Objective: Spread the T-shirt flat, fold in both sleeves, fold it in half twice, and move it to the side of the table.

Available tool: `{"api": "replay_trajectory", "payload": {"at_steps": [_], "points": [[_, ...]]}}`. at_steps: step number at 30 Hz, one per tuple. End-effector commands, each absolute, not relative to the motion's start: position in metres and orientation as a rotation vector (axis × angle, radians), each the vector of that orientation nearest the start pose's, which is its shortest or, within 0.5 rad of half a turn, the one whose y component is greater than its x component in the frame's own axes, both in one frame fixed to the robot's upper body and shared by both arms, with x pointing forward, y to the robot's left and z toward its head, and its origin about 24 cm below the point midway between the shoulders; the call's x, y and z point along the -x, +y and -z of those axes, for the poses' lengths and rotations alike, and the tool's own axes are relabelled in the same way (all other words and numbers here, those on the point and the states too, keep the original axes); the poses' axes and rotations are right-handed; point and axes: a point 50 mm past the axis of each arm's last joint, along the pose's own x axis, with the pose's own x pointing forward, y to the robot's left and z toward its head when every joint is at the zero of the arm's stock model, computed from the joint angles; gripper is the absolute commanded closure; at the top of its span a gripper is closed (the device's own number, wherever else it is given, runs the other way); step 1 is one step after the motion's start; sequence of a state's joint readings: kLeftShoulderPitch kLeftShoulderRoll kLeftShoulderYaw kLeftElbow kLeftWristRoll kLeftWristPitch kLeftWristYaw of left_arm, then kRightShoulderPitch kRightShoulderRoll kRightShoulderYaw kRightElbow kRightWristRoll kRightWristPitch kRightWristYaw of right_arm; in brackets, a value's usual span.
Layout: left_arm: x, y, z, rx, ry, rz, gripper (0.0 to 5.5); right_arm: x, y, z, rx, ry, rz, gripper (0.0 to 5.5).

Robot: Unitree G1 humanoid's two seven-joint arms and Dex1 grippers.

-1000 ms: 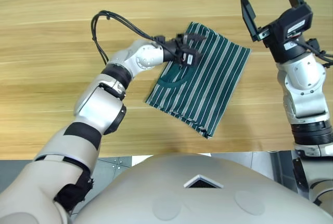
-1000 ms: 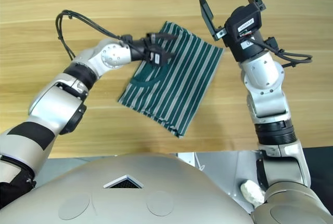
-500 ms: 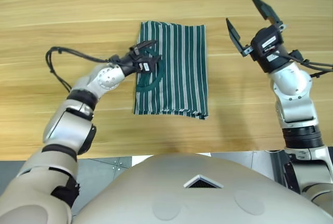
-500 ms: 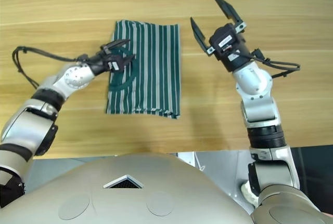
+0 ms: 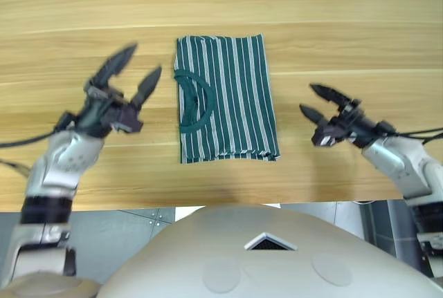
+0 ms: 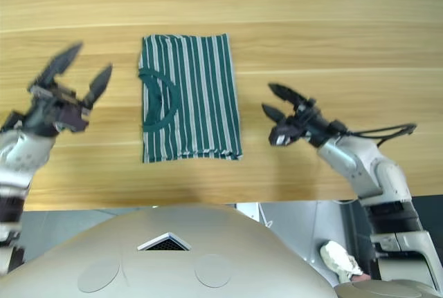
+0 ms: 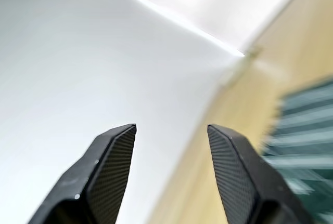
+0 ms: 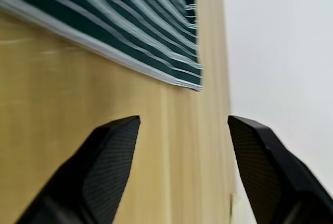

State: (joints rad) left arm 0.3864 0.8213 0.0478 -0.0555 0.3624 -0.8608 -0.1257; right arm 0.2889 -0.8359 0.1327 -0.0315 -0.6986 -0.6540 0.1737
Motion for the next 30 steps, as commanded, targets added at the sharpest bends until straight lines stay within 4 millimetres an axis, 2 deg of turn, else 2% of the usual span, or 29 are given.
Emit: {"api": "replay_trajectory", "payload": {"at_steps": [1, 2, 7, 12, 18, 27, 30], "points": [[-0.105, 0.256, -0.058, -1.169, 0.052, 1.009, 2.97, -0.149, -0.226, -0.028, 1.402, -0.057, -1.083, 2.38], [-0.100, 0.254, -0.055, -1.150, 0.090, 1.059, 2.97, -0.148, -0.223, -0.030, 1.408, -0.059, -1.121, 2.38], [-0.099, 0.242, -0.039, -1.112, 0.168, 1.155, 2.15, -0.152, -0.217, -0.038, 1.431, -0.088, -1.205, 2.34], [-0.104, 0.220, -0.018, -1.068, 0.144, 1.259, 2.15, -0.139, -0.206, -0.040, 1.389, -0.108, -1.286, 2.34], [-0.109, 0.206, -0.016, -1.035, 0.089, 1.346, 2.15, -0.135, -0.201, -0.039, 1.369, -0.114, -1.311, 2.34], [-0.110, 0.213, -0.014, -1.069, 0.118, 1.368, 2.15, -0.135, -0.196, -0.036, 1.356, -0.123, -1.328, 2.34], [-0.113, 0.215, -0.013, -1.074, 0.120, 1.364, 2.57, -0.135, -0.196, -0.035, 1.348, -0.126, -1.338, 2.34]]}}
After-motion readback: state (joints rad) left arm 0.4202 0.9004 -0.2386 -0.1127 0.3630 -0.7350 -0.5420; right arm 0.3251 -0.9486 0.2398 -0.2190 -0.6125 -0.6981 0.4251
